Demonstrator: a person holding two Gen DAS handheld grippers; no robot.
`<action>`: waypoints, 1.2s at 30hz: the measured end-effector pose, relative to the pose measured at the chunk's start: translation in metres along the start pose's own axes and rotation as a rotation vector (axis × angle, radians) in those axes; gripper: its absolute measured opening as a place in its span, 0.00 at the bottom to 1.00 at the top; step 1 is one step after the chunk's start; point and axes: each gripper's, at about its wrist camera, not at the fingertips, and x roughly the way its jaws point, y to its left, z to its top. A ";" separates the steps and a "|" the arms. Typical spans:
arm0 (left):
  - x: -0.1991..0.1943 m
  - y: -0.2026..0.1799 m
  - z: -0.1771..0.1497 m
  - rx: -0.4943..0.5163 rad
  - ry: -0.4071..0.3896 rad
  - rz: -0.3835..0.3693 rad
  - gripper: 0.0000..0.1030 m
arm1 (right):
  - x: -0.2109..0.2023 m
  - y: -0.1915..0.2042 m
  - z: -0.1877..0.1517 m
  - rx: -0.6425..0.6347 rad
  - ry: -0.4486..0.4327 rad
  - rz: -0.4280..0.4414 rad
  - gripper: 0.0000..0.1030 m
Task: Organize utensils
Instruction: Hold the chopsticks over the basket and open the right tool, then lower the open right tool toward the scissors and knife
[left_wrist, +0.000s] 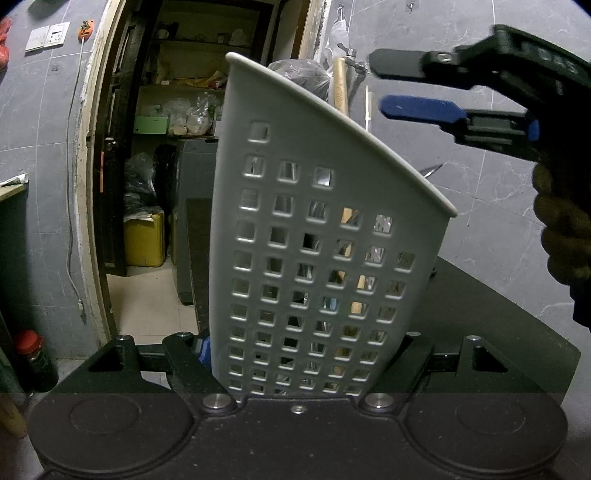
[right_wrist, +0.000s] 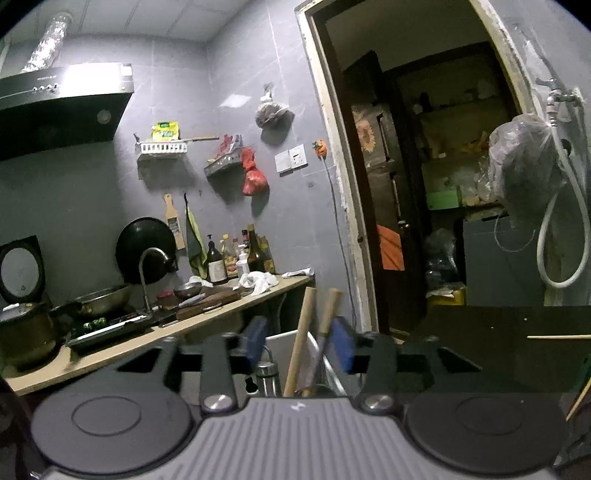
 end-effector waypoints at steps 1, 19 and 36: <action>0.000 0.000 0.000 0.000 0.000 0.000 0.77 | -0.003 0.000 -0.002 0.005 -0.010 -0.003 0.56; -0.001 0.000 0.000 -0.002 0.000 0.005 0.77 | -0.084 -0.034 -0.067 0.212 -0.121 -0.166 1.00; -0.001 0.000 0.001 0.002 0.005 0.007 0.76 | -0.097 -0.093 -0.152 0.631 -0.125 -0.502 1.00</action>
